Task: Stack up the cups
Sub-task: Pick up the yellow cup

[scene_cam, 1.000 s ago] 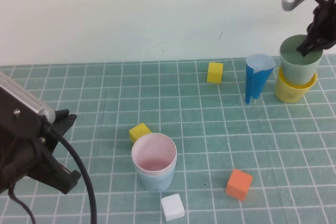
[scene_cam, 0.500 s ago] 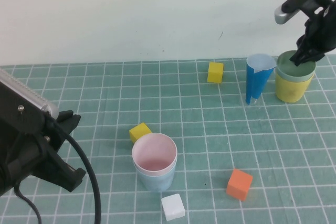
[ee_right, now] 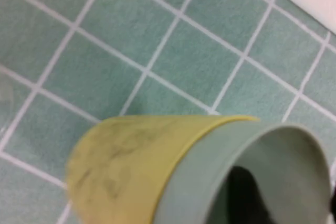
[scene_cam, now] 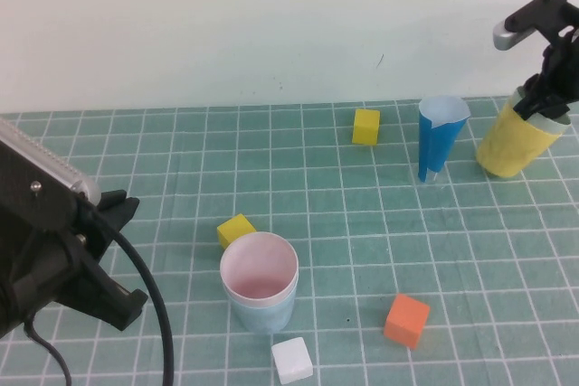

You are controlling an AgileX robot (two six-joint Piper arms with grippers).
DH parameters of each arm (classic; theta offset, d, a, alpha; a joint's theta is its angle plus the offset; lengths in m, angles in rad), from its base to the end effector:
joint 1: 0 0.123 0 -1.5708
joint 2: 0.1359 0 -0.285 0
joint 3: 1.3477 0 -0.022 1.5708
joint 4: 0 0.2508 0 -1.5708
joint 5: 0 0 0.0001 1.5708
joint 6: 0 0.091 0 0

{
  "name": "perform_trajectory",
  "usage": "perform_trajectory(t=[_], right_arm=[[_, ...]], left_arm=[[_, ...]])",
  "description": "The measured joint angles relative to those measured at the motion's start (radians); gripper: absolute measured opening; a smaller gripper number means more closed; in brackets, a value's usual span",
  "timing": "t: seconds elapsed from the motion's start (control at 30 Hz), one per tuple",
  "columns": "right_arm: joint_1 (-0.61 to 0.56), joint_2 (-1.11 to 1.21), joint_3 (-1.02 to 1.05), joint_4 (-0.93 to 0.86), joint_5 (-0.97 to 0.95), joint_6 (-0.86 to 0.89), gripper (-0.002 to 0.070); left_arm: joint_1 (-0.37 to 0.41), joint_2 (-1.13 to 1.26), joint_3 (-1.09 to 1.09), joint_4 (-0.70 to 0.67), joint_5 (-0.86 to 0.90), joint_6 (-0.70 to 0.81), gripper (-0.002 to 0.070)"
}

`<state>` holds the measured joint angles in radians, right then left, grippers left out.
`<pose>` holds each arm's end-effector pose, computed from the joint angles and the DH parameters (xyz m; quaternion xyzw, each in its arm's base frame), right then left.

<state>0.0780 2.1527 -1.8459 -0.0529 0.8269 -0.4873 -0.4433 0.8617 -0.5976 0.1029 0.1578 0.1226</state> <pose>0.4813 0.0341 0.2258 -0.2810 0.9238 -0.0756 0.2489 0.1652 -0.0768 0.3101 0.2625 0.7713 -0.0568 0.5770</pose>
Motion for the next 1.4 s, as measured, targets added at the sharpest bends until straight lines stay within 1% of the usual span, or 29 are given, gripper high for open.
perform_trajectory(t=[0.07,0.17,0.33,0.6,0.73,0.8,0.87,0.93,1.0,1.07,1.17,1.3,1.4], right_arm=[[-0.002,0.007,0.000,0.025,0.012,0.000,0.0299],[0.002,0.027,0.002,0.082,0.045,-0.011,0.0292],[0.004,0.030,0.006,0.142,0.063,-0.030,0.0328],[0.004,0.026,0.006,0.169,0.090,-0.055,0.0374],[0.004,0.026,0.006,0.201,0.093,-0.061,0.0375],[0.004,0.026,0.006,0.227,0.093,-0.086,0.0331],[0.004,0.026,0.006,0.247,0.093,-0.114,0.0244],[0.004,0.026,0.006,0.256,0.093,-0.131,0.0116],[0.004,0.026,0.003,0.256,0.097,-0.139,0.0053],[0.004,0.026,-0.011,0.249,0.115,-0.141,0.0034],[0.004,0.024,-0.072,0.194,0.183,-0.131,0.0032],[0.004,0.001,-0.226,0.088,0.301,-0.092,0.0032],[0.006,-0.056,-0.304,0.083,0.337,-0.072,0.0032]], left_arm=[[0.000,0.000,0.000,0.000,0.000,0.000,0.0038],[0.000,0.000,0.000,0.002,-0.001,0.000,0.0038],[0.000,0.000,0.000,0.002,-0.001,0.000,0.0038],[0.000,0.000,0.000,0.004,-0.001,0.000,0.0038],[0.000,0.000,0.000,0.004,-0.001,0.000,0.0038],[0.000,0.000,0.000,0.004,-0.001,0.000,0.0038],[0.000,0.000,0.000,0.004,-0.001,0.000,0.0038],[0.000,0.000,0.000,0.004,-0.001,0.000,0.0038],[0.000,0.000,0.000,0.004,-0.001,0.000,0.0038],[0.000,0.000,0.000,0.004,-0.001,0.000,0.0038],[0.000,0.000,0.000,0.004,-0.001,0.000,0.0038],[0.000,0.000,0.000,0.004,-0.001,0.000,0.0038],[0.000,0.000,0.000,0.004,0.004,0.000,0.0038]])
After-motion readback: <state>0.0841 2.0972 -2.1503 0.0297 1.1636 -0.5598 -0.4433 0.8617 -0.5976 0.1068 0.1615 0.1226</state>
